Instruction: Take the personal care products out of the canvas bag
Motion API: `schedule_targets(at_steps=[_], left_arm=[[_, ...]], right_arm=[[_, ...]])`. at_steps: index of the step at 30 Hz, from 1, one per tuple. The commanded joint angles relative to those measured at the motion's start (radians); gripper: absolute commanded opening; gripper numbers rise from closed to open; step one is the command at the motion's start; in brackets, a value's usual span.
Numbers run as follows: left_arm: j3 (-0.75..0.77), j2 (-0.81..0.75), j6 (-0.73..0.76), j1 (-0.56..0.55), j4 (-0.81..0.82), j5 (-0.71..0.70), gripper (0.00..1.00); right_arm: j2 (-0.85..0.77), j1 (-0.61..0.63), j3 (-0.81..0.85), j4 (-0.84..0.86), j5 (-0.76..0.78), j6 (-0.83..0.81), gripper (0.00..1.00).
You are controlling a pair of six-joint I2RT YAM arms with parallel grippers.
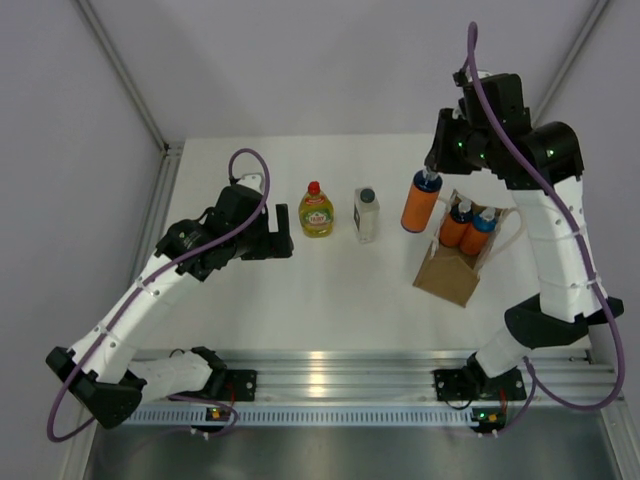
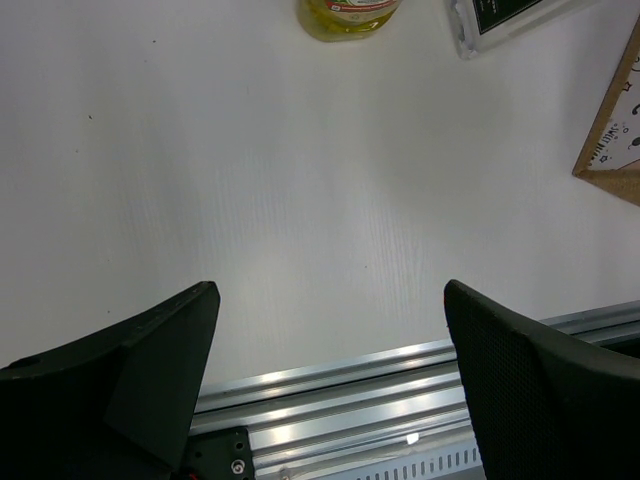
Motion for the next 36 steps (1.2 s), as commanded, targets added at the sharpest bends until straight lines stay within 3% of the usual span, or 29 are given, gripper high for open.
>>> schedule_targets(at_steps=[1,8,18,28,36], left_arm=[[0.008,-0.013,0.002,-0.003,0.013,-0.003,0.98],[0.006,-0.024,-0.001,-0.003,0.013,-0.011,0.98],[0.004,-0.036,-0.004,-0.003,0.013,-0.020,0.98],[-0.006,-0.047,-0.015,-0.003,0.013,-0.026,0.98],[-0.012,-0.051,-0.019,-0.003,0.013,-0.026,0.98]], right_arm=[[-0.016,0.042,0.062,-0.082,-0.019,0.032,0.00],[-0.008,0.163,0.008,-0.019,0.005,0.060,0.00],[-0.083,0.288,-0.303,0.266,0.091,0.089,0.00],[-0.177,0.312,-0.706,0.588,0.137,0.061,0.00],[-0.174,0.311,-0.855,0.711,0.137,0.047,0.00]])
